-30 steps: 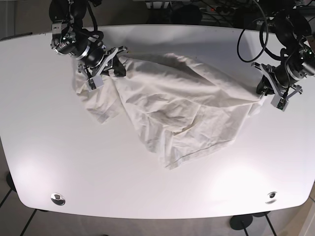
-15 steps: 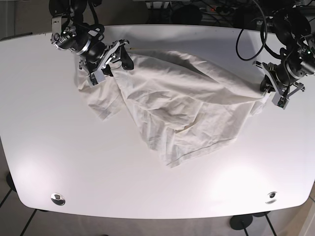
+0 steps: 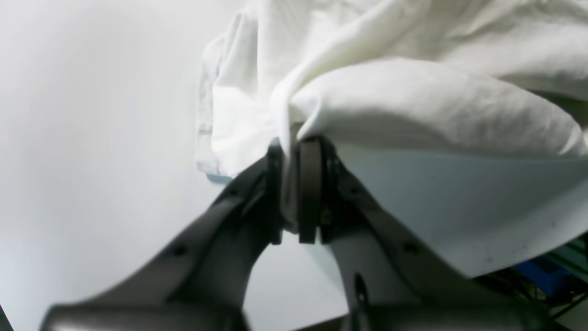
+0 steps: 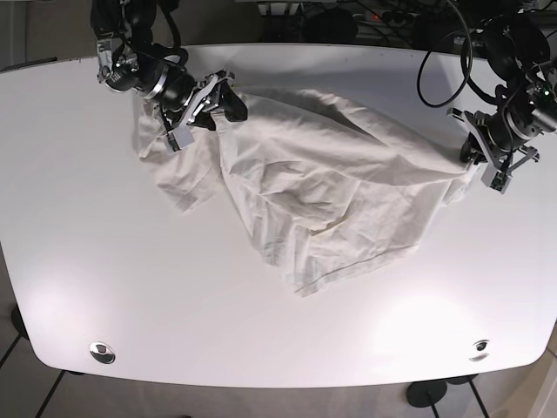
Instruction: Fold the T-shirt properly
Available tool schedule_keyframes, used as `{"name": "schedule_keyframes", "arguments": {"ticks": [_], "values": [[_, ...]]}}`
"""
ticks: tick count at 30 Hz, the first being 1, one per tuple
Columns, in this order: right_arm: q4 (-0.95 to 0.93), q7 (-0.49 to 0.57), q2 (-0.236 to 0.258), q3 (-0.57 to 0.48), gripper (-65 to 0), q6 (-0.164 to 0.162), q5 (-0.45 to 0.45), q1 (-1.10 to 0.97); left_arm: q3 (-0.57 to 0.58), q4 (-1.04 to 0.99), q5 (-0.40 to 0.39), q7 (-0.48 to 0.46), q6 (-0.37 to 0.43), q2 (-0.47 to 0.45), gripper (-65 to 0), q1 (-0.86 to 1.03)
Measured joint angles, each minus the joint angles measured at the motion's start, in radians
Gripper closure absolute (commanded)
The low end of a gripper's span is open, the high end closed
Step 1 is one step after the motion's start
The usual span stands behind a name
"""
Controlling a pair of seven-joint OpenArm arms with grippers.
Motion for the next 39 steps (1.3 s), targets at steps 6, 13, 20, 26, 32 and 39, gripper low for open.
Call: {"name": "schedule_keyframes", "arguments": {"ticks": [6,13,20,26,32,39], "values": [[0.013,0.004,-0.005,0.003,-1.9,0.000,-0.078,0.008,0.000,0.000,0.001,0.000,0.000,0.000,-3.2,0.000],[0.040,0.003,-0.005,-0.002,-1.9,0.000,-0.103,0.006,-0.124,0.000,-0.010,0.000,0.000,0.015,-15.4,-0.012],[0.040,0.004,-0.003,-0.003,-1.9,0.000,-0.108,0.010,-0.132,0.000,-0.005,0.001,0.000,0.041,-36.9,-0.038],[0.039,0.004,-0.005,-0.004,-1.9,0.000,-0.108,0.010,-0.261,-0.063,0.029,-0.007,0.000,0.046,-37.1,-0.085],[0.039,0.004,-0.022,-0.003,-1.9,0.003,-0.114,0.011,-0.260,-0.380,0.219,-0.025,0.043,0.069,-37.1,-0.240],[0.039,0.004,-0.030,-0.006,-1.9,0.003,-0.114,0.011,-0.216,-0.555,0.311,-0.192,0.044,0.068,-37.1,-0.261]]}}
